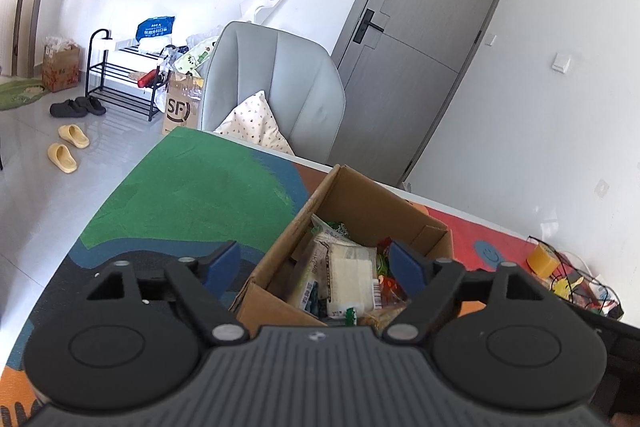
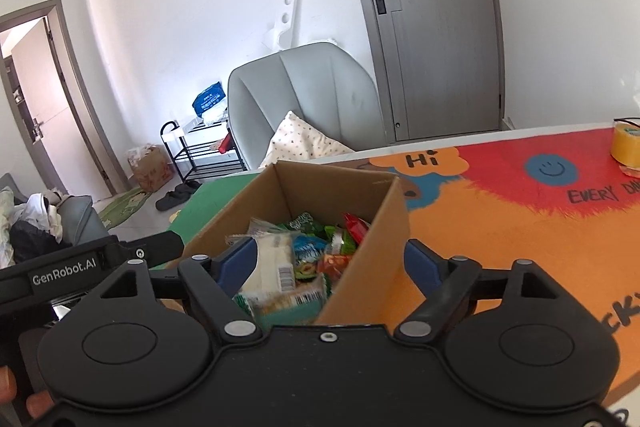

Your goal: Organize snacks

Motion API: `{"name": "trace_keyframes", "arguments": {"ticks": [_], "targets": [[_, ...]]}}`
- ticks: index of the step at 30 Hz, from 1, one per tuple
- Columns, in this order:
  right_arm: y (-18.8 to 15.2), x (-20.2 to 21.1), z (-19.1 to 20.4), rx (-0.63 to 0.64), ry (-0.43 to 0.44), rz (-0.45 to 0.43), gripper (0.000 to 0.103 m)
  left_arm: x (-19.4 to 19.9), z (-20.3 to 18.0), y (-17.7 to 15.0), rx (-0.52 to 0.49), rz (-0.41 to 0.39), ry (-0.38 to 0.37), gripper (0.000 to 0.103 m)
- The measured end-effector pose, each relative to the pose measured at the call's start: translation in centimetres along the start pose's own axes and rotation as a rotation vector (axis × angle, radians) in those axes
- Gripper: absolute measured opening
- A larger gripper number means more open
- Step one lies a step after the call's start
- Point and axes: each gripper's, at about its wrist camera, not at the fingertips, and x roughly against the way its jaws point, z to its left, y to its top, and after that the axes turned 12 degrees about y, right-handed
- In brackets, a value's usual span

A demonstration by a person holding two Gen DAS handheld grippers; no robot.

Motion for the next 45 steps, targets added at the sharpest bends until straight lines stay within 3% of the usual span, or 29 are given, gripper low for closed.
{"name": "trace_keyframes", "arguments": {"ticks": [17,24,34,45], "targets": [[-1.8,5.9,-2.1,-0.050,-0.063,-0.078,0.103,2.7,-2.6,-1.4,-0.157,-0.003,0.048,0.094],[-2.3,8.7,-3.2,-0.074,-0.126,-0.125,0.103,4.5,-4.3,-2.0,-0.222,-0.018,0.032,0.095],[-2.7,11.6,-3.4,-0.089,-0.165,-0.128,0.103,7.2,-5.9,-3.0,-0.315,-0.045,0.001,0.102],[-2.7,13.7,-2.4,-0.073,-0.196,-0.126,0.103,9.2,-5.7,-2.5,-0.347,-0.052,-0.011,0.103]]}}
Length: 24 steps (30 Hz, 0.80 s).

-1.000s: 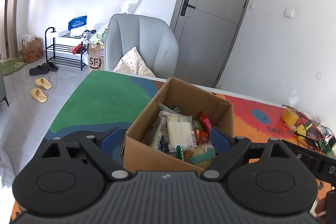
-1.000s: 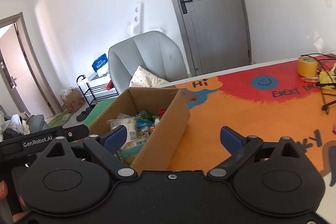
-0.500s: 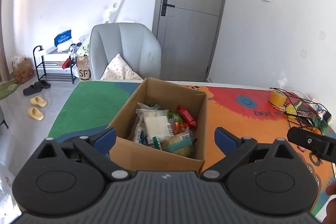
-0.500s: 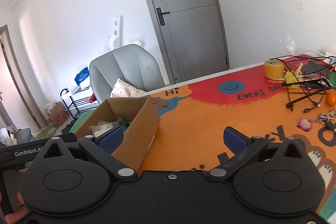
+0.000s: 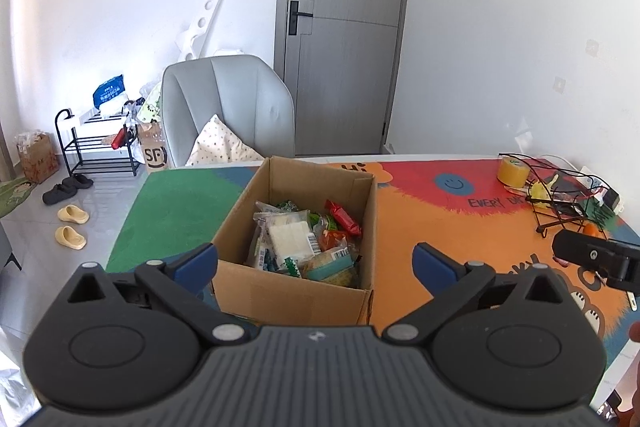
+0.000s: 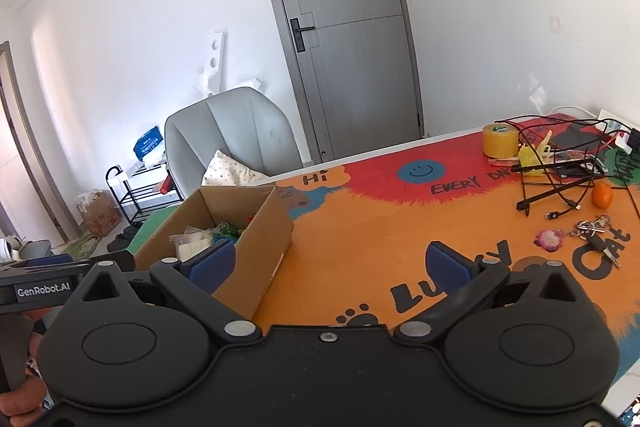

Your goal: Organize snacks

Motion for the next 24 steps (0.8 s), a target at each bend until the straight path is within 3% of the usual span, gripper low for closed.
{"name": "trace_keyframes", "arguments": {"ticks": [12,14,24], "targets": [[0.1,2.0,1.3,0.040,-0.001,0.015,0.103,2.1,1.9,0.1,0.008,-0.020,-0.048,0.103],[-0.1,2.4,1.2,0.041,0.003,0.015,0.103,2.3,2.0,0.0,-0.001,-0.030,-0.023,0.103],[-0.7,4.6,0.2,0.028,-0.028,-0.010,0.103,2.9,2.5,-0.4,-0.055,-0.043,-0.052,0.103]]}}
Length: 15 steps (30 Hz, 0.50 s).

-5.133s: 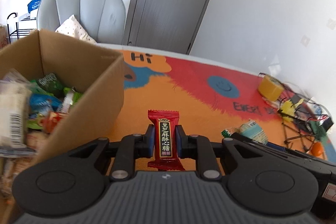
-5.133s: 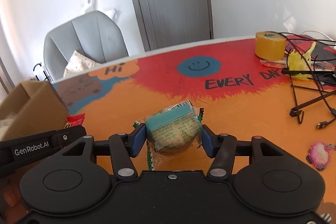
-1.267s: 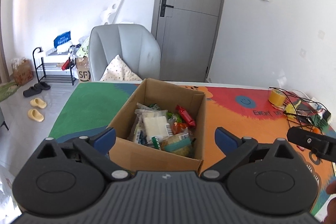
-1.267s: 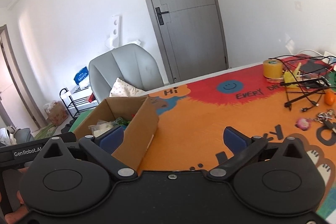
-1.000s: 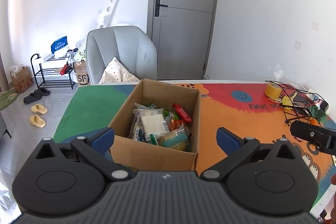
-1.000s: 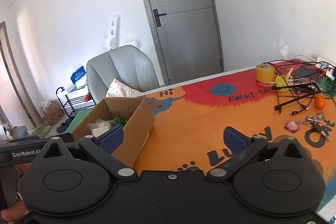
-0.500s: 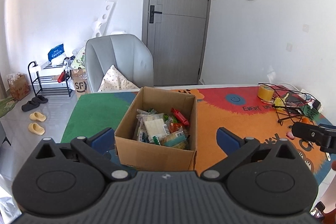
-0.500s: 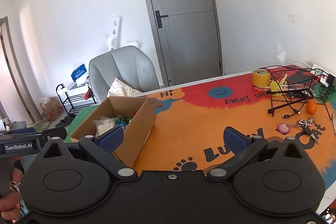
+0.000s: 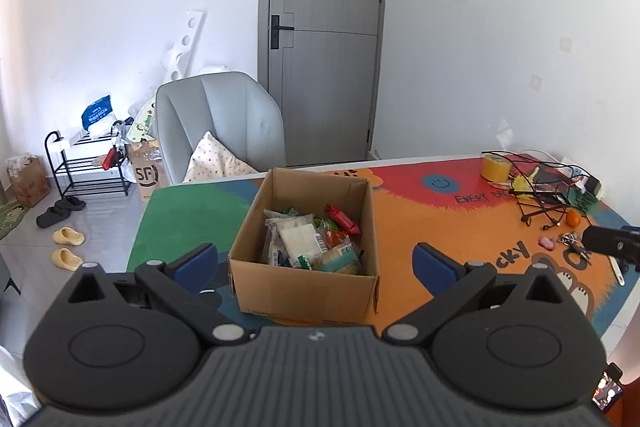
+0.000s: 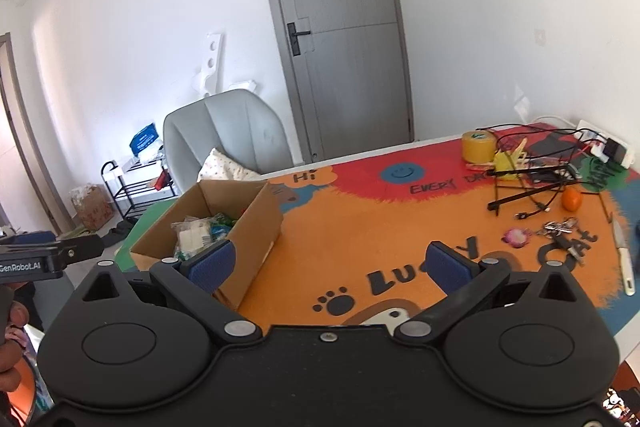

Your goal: Organize snacks

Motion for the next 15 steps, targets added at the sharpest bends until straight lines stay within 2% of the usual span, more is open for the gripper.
{"name": "trace_keyframes", "arguments": {"ticks": [7,15], "targets": [[0.3,1.4,0.0,0.020,0.009,-0.033,0.103,0.8,0.3,0.0,-0.022,-0.029,-0.019,0.103],[0.3,0.8,0.2,0.032,0.006,-0.016,0.103,0.7,0.7,-0.1,-0.006,-0.025,-0.009,0.103]]}}
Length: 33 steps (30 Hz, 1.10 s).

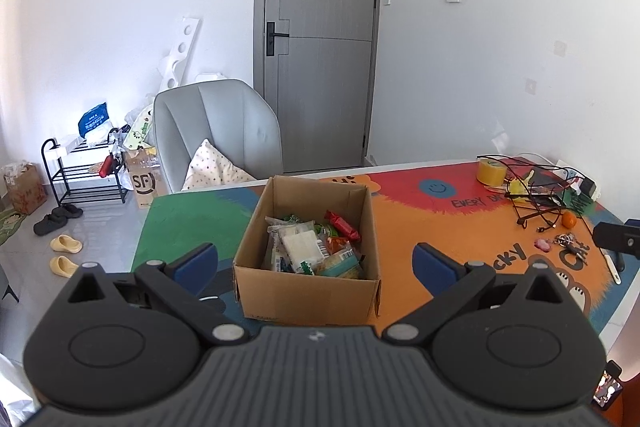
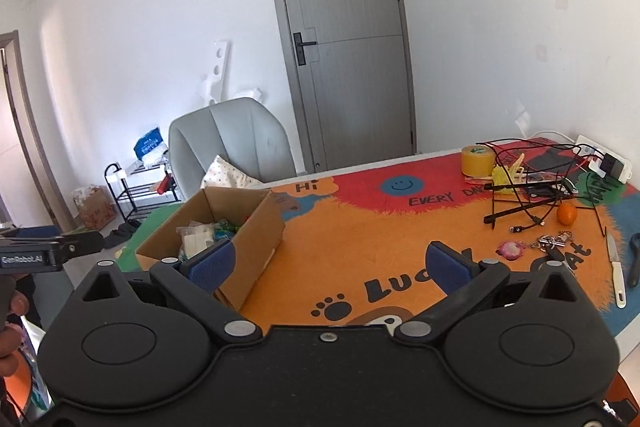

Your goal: Organize snacks

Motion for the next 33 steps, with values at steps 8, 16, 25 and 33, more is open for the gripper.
{"name": "trace_keyframes", "arguments": {"ticks": [8,16,25,33], "targets": [[-0.24,0.17,-0.08,-0.015,0.008,0.000,0.103,-0.18,0.00,-0.07,-0.003,0.007,-0.012,0.103],[-0.32,-0.05,-0.74,-0.027,-0.003,0.009,0.103,-0.37,-0.11,-0.10,-0.008,0.016,-0.024,0.103],[-0.52,-0.23,-0.90,-0.030,-0.008,0.017,0.103,-0.42,-0.17,-0.20,-0.012,0.016,-0.024,0.103],[-0.55,-0.38,-0.76,-0.023,-0.001,0.025,0.103,-0.71,-0.55,-0.42,-0.016,0.023,-0.034,0.103]]}}
